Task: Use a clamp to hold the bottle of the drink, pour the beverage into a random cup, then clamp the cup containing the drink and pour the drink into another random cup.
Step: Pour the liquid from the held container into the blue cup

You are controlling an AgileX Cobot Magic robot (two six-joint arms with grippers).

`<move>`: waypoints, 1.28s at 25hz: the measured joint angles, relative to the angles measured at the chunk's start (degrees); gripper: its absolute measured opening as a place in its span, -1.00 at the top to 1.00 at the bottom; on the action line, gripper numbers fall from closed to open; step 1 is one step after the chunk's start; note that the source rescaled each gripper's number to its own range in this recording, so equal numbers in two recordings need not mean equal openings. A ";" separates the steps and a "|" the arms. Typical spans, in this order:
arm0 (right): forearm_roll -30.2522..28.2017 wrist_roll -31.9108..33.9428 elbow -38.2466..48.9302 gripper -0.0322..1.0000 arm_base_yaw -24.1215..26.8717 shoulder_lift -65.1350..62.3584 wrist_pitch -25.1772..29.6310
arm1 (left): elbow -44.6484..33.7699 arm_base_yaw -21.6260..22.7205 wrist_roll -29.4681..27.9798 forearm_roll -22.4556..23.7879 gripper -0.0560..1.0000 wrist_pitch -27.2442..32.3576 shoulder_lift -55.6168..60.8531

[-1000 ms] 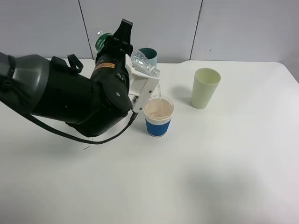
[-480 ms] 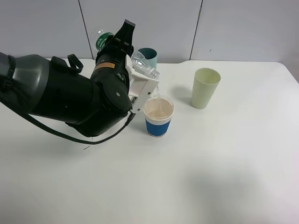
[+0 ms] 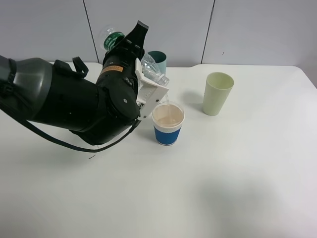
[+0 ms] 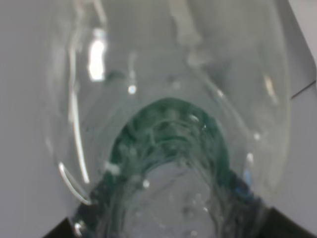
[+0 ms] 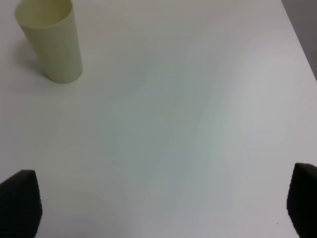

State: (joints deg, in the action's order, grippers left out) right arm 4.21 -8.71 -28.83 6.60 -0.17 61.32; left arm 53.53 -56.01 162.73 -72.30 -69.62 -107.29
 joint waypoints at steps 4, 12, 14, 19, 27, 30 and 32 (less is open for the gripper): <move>0.00 0.00 0.00 -1.00 0.00 0.00 0.00 | 0.00 0.00 0.86 0.92 0.89 0.00 0.00; 0.00 0.00 0.00 -1.00 0.00 0.00 0.00 | 0.00 0.00 1.50 3.99 0.89 0.00 0.00; 0.00 0.00 0.00 -1.00 0.00 0.00 0.00 | 0.00 0.00 1.50 4.78 0.89 0.00 0.00; 0.00 0.00 0.00 -1.00 0.00 0.00 0.00 | 0.00 0.00 1.50 7.63 0.89 0.00 0.00; 0.00 0.00 0.00 -1.00 0.00 0.00 0.00 | 0.00 0.06 0.36 9.45 0.89 0.00 0.00; 0.00 0.00 0.00 -1.00 0.00 0.00 0.00 | 0.00 0.06 -2.64 9.52 0.89 0.00 0.00; 0.00 0.00 0.00 -1.00 0.00 0.00 0.00 | 0.00 0.06 -5.39 9.22 0.89 0.00 0.00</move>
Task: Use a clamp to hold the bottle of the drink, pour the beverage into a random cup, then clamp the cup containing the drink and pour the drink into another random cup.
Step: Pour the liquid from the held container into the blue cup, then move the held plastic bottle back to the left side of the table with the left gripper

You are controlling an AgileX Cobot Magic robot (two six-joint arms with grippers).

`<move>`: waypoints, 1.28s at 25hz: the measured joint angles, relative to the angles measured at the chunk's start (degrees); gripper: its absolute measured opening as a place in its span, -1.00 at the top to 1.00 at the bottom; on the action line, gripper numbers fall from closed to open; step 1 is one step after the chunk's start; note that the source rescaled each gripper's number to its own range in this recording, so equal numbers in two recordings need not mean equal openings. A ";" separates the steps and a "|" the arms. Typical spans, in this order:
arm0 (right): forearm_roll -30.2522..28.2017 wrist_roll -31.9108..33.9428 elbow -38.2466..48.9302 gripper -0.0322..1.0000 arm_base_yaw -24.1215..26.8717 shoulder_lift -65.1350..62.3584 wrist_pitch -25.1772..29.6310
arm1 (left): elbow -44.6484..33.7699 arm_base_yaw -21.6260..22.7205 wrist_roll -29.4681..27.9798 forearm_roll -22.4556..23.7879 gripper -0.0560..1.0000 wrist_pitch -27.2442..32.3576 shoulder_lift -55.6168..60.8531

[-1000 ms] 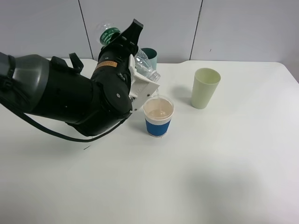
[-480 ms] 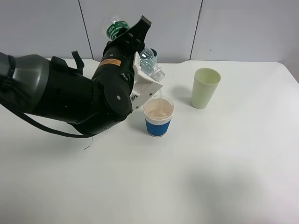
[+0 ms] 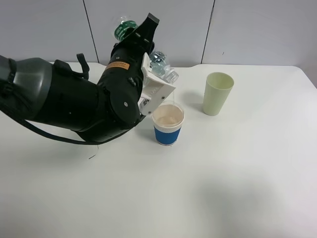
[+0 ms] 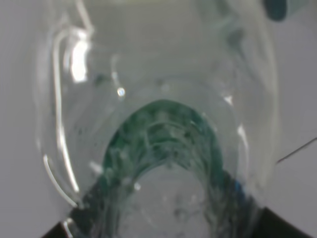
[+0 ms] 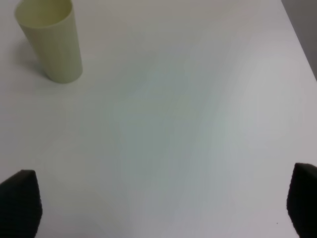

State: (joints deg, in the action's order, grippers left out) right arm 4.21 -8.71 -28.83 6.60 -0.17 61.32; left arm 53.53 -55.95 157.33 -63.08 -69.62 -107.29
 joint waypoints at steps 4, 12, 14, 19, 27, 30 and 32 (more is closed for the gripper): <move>0.00 0.00 0.00 -1.00 0.00 0.00 0.00 | 0.00 0.00 -7.89 -1.90 0.89 0.00 0.00; 0.00 0.00 0.00 -1.00 0.00 0.00 0.00 | -2.48 0.00 -20.24 -4.62 0.89 2.33 4.08; 0.00 0.00 0.00 -1.00 0.00 0.00 0.00 | -4.65 0.00 -24.09 -4.70 0.89 3.07 6.14; 0.00 0.00 0.00 -1.00 0.00 0.00 0.00 | -10.94 0.00 -35.18 -4.76 0.89 4.02 11.54; 0.00 0.04 0.00 -1.00 0.00 0.00 0.00 | -21.01 0.00 -56.85 -4.76 0.89 5.18 20.50; 0.00 0.04 0.00 -1.00 0.00 0.00 0.00 | -24.27 0.00 -64.17 -4.76 0.89 6.01 23.18; 0.00 0.04 0.00 -1.00 0.00 0.00 0.00 | -26.71 0.00 -68.01 -4.84 0.89 6.37 24.99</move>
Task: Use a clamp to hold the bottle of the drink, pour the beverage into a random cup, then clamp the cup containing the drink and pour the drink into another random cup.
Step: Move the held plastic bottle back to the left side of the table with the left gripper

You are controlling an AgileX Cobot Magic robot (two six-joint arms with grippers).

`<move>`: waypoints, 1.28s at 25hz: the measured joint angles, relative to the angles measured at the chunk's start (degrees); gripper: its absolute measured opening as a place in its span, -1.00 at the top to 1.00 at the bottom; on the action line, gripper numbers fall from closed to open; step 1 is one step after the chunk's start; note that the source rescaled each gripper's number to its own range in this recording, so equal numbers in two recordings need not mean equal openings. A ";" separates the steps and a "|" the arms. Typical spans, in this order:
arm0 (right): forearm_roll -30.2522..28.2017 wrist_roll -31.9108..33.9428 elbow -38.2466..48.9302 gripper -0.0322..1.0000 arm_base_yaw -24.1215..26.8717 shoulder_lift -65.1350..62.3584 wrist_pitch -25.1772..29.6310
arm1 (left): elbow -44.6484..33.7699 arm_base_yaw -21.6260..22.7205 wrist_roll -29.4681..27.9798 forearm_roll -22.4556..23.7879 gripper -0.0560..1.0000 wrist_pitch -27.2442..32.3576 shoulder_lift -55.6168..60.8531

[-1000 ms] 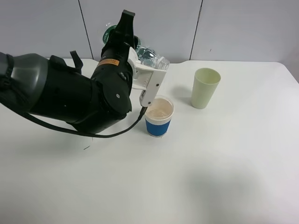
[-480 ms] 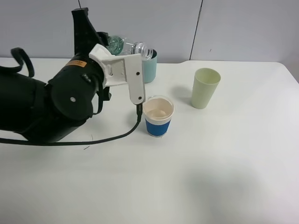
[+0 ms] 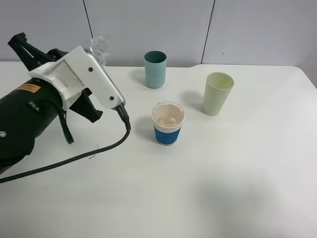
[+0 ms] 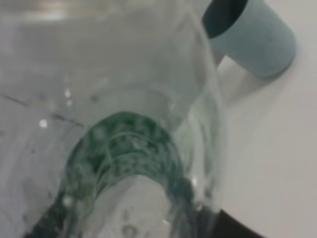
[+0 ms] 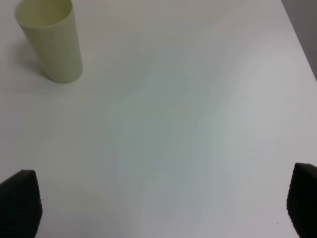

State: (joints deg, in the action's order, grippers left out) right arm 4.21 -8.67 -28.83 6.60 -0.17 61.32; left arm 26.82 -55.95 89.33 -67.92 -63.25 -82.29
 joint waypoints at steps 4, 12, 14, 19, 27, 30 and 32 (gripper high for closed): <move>0.00 0.00 0.00 -1.00 0.00 0.00 0.00 | -4.55 0.00 -6.95 -0.11 0.89 0.39 2.81; 0.00 0.26 0.00 -1.00 0.00 0.00 0.00 | -12.11 0.00 -27.64 2.79 0.89 2.42 8.38; 0.00 0.26 0.00 -1.00 0.00 0.00 0.00 | -13.56 0.00 -34.56 4.75 0.89 3.64 9.19; 0.00 0.28 0.00 -1.00 0.00 0.00 0.00 | -16.98 0.00 -50.37 11.28 0.89 6.77 9.39; 0.00 0.34 0.00 -1.00 0.00 0.00 0.00 | -17.97 0.00 -61.36 20.48 0.89 11.79 9.39; 0.00 0.34 0.00 -1.00 0.00 0.00 0.00 | -17.97 0.00 -61.71 24.12 0.89 14.85 9.39; 0.00 0.34 0.00 -1.00 0.00 0.00 0.00 | -17.97 0.00 -61.77 25.44 0.89 16.21 9.39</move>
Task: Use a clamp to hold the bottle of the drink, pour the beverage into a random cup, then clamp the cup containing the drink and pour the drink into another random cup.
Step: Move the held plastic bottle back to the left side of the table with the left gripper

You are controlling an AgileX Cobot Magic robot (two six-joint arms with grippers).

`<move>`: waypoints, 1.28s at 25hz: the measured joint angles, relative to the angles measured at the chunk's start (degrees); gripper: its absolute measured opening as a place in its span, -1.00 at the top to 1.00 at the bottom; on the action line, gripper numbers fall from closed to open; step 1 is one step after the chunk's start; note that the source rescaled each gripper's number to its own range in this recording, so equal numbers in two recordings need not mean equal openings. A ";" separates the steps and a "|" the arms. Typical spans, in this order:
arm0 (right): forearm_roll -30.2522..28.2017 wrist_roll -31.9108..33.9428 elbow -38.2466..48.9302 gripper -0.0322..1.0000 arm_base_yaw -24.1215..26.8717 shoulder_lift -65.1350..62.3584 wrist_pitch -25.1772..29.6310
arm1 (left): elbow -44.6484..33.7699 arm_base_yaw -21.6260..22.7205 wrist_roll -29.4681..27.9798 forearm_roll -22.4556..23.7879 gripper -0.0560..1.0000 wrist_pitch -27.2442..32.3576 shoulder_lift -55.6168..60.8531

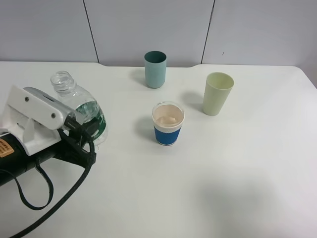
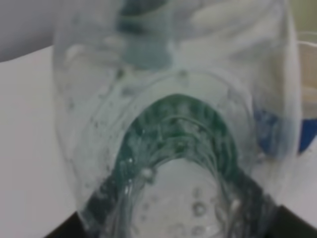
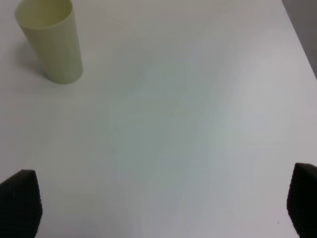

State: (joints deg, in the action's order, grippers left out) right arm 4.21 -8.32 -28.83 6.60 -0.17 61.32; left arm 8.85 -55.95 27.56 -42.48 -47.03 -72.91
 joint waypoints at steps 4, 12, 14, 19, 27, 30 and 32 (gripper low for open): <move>0.00 0.00 0.00 -1.00 0.00 0.00 0.00 | 0.00 0.00 0.00 -0.74 0.89 1.25 -0.25; 0.00 0.00 0.00 -1.00 0.00 0.00 0.00 | 0.05 0.00 0.67 -8.38 0.89 -3.37 -7.50; 0.00 0.00 0.00 -1.00 0.00 0.00 0.00 | 0.05 0.00 0.56 -8.59 0.89 -5.47 -9.64; 0.00 0.00 0.00 -1.00 0.00 0.00 0.00 | 0.10 0.00 -3.91 -9.31 0.89 -9.87 -13.19; 0.00 0.00 0.00 -1.00 0.00 0.00 0.00 | -0.01 0.50 -8.01 -11.96 0.89 -11.99 -16.99; 0.00 0.00 0.00 -1.00 0.00 0.00 0.00 | -0.11 2.45 -10.88 -10.90 0.89 -12.30 -18.47; 0.00 0.00 0.00 -1.00 0.00 0.00 0.00 | -0.14 4.00 -13.50 -9.26 0.89 -12.35 -19.58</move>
State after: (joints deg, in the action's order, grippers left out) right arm 4.21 -8.32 -28.83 6.60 -0.17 61.32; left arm 8.71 -51.95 14.06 -51.75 -59.38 -92.48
